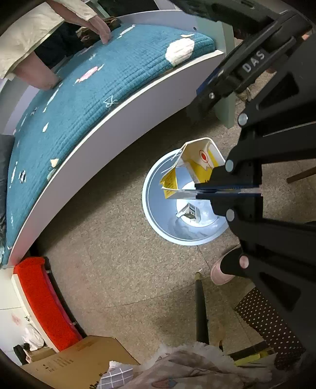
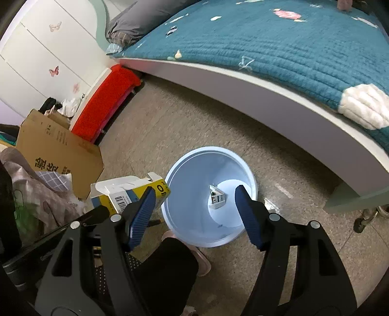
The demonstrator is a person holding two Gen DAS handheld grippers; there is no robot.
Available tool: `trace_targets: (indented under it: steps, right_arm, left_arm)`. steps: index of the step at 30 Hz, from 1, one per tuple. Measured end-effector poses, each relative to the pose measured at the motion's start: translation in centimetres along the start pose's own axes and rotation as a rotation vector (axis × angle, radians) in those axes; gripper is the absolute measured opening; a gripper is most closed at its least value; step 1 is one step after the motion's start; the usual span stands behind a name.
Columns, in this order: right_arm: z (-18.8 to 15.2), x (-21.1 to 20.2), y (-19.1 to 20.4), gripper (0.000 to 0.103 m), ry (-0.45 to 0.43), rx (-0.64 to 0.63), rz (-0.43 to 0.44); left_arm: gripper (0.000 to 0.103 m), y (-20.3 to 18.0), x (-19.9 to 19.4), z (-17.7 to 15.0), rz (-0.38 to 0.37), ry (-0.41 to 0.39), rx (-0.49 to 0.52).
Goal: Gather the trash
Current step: 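Open the right tool to drop the carton into the bucket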
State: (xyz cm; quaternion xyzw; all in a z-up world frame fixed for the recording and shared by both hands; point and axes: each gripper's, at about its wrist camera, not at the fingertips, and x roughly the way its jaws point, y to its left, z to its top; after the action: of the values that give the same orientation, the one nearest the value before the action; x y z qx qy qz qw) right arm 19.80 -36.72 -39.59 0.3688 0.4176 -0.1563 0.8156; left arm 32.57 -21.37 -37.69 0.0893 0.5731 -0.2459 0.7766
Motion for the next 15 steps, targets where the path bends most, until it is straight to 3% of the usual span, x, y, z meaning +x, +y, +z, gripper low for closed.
trace_targets:
  steps: [7, 8, 9, 10, 15]
  right_arm:
    - [0.6, -2.7, -0.7, 0.070, -0.090, 0.031, 0.009]
    - [0.5, -3.0, -0.8, 0.070, -0.094, 0.034, 0.012]
    - [0.6, -3.3, -0.8, 0.070, -0.097, 0.036, 0.017]
    - [0.6, -3.4, -0.8, 0.070, -0.095, 0.034, 0.018]
    - [0.5, -4.5, -0.3, 0.070, -0.092, 0.021, 0.031]
  left_arm:
    - [0.007, -1.5, -0.9, 1.3, -0.015, -0.039, 0.019]
    - [0.021, -1.4, -0.9, 1.4, -0.014, -0.034, 0.013]
    - [0.045, -1.4, -1.1, 1.4, -0.009, -0.041, 0.001]
    - [0.053, -1.3, -1.4, 1.3, -0.001, -0.052, -0.007]
    - [0.057, -1.0, -2.6, 0.7, -0.002, -0.057, -0.029]
